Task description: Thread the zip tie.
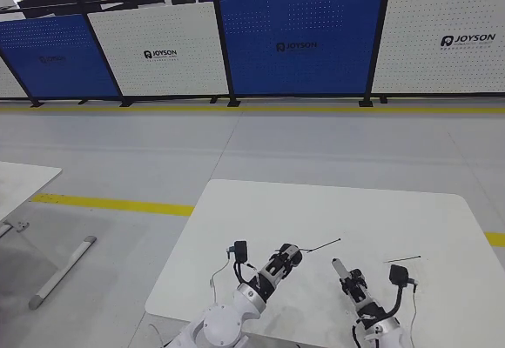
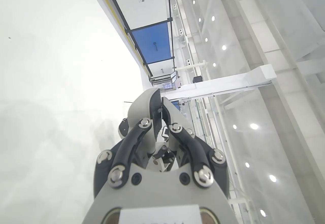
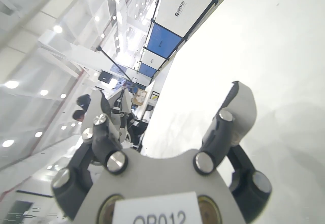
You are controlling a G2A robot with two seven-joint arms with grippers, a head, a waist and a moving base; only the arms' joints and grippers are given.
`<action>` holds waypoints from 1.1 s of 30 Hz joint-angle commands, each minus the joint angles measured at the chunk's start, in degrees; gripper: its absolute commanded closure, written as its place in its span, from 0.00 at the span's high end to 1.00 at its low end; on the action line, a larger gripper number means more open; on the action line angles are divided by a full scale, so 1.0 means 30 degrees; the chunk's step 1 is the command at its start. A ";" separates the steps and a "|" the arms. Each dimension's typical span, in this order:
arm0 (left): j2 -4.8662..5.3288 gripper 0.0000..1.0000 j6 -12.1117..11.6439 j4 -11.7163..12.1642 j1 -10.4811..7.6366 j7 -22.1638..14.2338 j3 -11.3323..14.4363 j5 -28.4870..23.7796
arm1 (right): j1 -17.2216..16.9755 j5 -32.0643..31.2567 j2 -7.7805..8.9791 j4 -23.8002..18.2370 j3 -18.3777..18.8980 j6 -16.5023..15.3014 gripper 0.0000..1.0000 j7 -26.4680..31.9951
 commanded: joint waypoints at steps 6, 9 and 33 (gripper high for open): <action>-0.0043 0.00 -0.0236 -0.0332 0.0191 0.0327 0.0042 0.0038 | 0.1454 -0.5228 -0.0211 0.0973 -0.1372 0.1789 1.00 -0.0159; -0.0043 0.00 -0.0236 -0.0332 0.0191 0.0327 0.0042 0.0038 | 0.1454 -0.5228 -0.0211 0.0973 -0.1372 0.1789 1.00 -0.0159; -0.0160 0.00 0.0284 -0.0120 -0.0178 -0.0281 0.0512 -0.0143 | 0.1786 -0.7395 -0.0317 0.1697 -0.1749 0.1283 0.98 -0.0904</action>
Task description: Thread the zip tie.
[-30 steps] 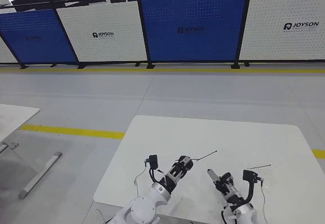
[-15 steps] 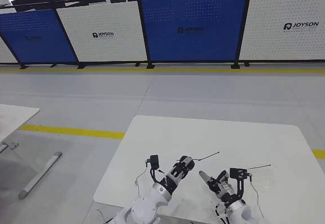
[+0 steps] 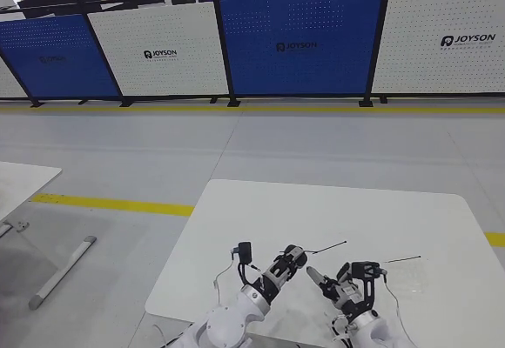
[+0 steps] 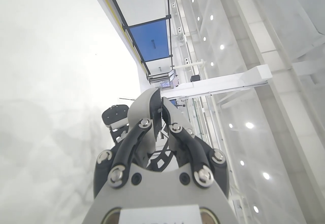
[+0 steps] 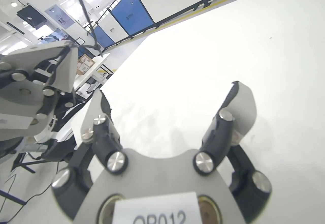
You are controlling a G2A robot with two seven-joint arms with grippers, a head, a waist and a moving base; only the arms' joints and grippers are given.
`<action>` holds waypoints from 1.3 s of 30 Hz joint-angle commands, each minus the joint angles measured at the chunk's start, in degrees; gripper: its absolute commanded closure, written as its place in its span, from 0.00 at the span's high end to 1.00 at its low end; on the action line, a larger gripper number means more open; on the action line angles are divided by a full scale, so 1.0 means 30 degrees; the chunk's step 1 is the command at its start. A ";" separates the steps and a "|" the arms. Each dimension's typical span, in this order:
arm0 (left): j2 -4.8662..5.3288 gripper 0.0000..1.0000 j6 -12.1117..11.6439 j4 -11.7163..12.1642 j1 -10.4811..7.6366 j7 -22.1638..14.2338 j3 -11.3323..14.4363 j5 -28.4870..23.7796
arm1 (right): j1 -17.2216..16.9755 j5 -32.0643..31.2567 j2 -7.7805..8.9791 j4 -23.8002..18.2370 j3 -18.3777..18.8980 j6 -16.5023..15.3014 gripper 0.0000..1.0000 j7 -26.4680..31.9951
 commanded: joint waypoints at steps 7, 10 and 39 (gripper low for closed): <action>-0.0015 0.00 -0.0119 -0.0074 -0.0018 -0.0008 -0.0003 0.0309 | 0.0221 0.0245 -0.0080 0.0141 0.0010 -0.0402 0.45 0.0432; -0.0026 0.00 -0.0139 0.0055 -0.0033 -0.0251 0.0088 0.0277 | 0.0295 0.0343 -0.0095 0.0095 0.0015 -0.0702 0.47 0.0685; -0.0071 0.00 -0.0353 0.0494 -0.0078 -0.0640 0.0335 0.0935 | -0.0127 -0.0509 -0.0314 -0.0946 -0.0003 -0.0669 0.31 -0.0197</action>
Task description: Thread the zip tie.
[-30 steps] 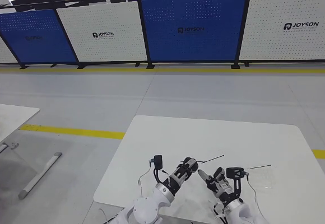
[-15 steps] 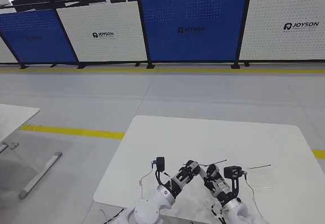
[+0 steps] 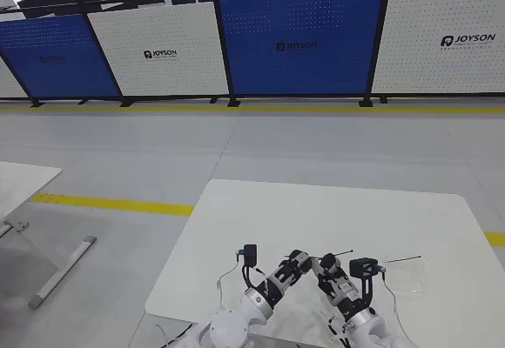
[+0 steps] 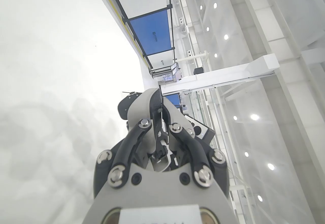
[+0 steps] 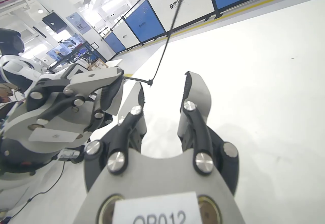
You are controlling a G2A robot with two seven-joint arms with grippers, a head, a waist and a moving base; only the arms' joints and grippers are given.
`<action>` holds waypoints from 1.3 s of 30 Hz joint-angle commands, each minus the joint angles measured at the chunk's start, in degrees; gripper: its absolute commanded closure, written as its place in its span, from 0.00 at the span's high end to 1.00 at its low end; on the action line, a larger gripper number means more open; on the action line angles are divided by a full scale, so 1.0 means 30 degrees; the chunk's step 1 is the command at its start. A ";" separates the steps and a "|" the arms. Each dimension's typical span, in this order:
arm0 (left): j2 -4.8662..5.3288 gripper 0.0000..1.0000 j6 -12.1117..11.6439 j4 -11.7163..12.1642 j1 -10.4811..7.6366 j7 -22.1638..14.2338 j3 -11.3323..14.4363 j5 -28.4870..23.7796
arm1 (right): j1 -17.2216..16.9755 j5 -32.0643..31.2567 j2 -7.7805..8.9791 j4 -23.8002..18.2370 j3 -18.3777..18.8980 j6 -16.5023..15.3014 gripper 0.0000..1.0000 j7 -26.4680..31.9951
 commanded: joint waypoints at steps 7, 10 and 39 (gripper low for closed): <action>-0.0009 0.00 0.0101 0.0060 -0.0019 0.0002 -0.0021 0.0049 | -0.0001 0.0102 -0.0070 -0.0037 0.0065 0.0052 0.24 -0.0071; -0.0015 0.00 0.0124 0.0082 -0.0035 -0.0006 -0.0019 0.0053 | 0.0024 0.0055 -0.0096 -0.0029 0.0057 0.0109 0.23 -0.0039; -0.0099 0.00 0.0080 0.0205 -0.0189 -0.0027 0.0151 0.0103 | 0.0037 -0.0345 -0.0282 0.0045 0.0201 0.0192 0.00 0.0161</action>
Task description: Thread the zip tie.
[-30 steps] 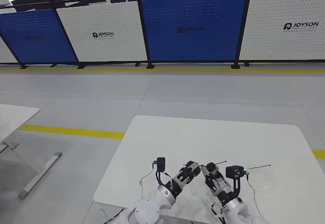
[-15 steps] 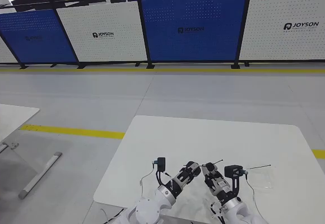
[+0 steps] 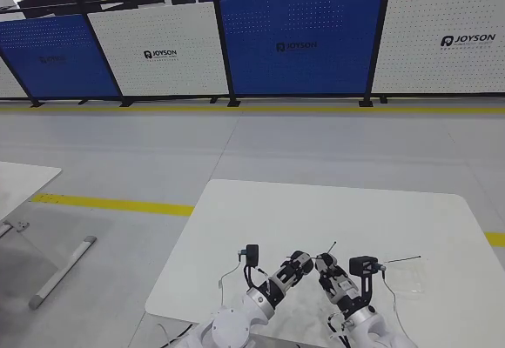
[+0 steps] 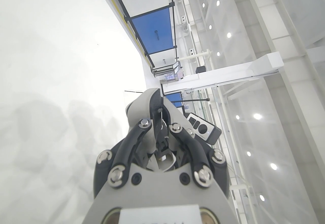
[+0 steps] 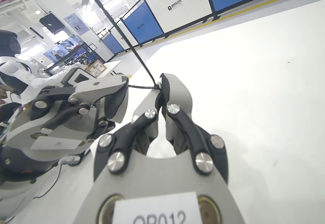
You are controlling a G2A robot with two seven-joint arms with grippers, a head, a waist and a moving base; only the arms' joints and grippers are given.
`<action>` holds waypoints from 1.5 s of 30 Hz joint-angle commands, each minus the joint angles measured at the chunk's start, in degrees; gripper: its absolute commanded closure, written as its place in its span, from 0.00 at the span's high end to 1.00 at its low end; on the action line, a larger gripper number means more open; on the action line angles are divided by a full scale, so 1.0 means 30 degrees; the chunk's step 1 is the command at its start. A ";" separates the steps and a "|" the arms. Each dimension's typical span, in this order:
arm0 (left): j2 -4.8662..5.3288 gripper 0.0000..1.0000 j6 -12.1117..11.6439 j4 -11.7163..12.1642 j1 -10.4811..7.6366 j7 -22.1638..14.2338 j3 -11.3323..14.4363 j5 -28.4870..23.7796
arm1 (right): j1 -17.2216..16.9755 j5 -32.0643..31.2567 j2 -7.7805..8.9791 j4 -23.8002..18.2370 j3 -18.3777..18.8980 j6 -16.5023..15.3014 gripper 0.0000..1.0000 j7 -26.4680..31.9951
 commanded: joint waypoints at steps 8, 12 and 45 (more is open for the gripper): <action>0.0013 0.00 -0.0464 -0.0188 0.0140 -0.0173 -0.0051 -0.0054 | -0.0003 -0.0122 -0.0039 0.0049 0.0015 -0.0078 0.00 0.0175; 0.0025 0.00 -0.0611 -0.0258 0.0209 -0.0260 -0.0080 -0.0045 | -0.0010 -0.0260 -0.0058 0.0034 -0.0006 -0.0051 0.00 0.0232; 0.0360 0.00 -0.2639 -0.2159 0.1991 -0.1052 -0.0862 -0.0034 | 0.0271 -0.0808 -0.0284 0.0595 -0.0225 0.0234 0.00 0.0590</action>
